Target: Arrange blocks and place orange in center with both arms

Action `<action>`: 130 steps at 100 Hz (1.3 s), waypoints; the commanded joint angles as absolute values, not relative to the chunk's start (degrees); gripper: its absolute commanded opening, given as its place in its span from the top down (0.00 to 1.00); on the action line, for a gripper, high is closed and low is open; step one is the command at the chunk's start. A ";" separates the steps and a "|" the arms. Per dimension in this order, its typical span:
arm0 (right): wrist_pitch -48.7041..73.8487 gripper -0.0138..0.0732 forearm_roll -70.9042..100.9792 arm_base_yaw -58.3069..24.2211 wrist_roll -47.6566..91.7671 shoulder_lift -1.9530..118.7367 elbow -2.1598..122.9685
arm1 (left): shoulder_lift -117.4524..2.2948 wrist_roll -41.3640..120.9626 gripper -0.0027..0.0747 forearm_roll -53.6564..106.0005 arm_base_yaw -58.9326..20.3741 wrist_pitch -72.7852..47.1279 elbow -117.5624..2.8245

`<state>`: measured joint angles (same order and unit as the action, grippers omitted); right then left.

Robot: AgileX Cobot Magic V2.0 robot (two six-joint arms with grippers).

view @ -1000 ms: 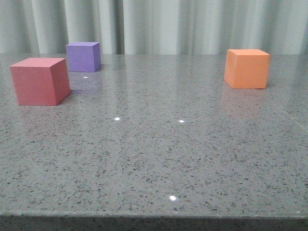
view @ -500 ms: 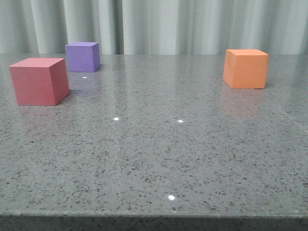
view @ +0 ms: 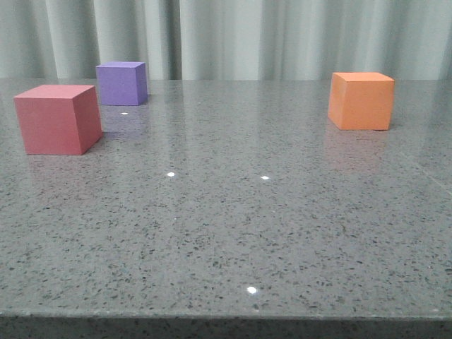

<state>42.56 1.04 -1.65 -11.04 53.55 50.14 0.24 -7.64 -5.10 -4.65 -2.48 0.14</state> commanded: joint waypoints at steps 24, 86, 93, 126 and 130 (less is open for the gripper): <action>41.67 0.12 3.23 -1.42 -10.80 54.10 52.10 | 2.31 -7.73 0.99 -5.05 -4.65 2.13 2.59; 39.89 0.12 2.18 -9.96 -7.52 76.92 71.95 | 2.31 -7.73 0.99 -5.05 -4.65 2.13 2.59; 39.89 0.12 0.81 -10.06 -7.52 81.01 75.27 | 2.31 -7.73 0.99 -5.05 -4.65 2.13 2.59; 39.93 0.12 0.32 -10.90 -7.52 95.95 88.70 | 2.31 -7.73 0.99 -5.05 -4.65 2.13 2.59; 39.99 0.12 0.32 -11.20 -7.52 97.17 89.50 | 2.31 -7.73 0.99 -5.05 -4.65 2.13 2.59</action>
<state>43.02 0.97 -10.65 -8.07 97.19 85.66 0.24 -7.64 -5.10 -4.65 -2.48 0.14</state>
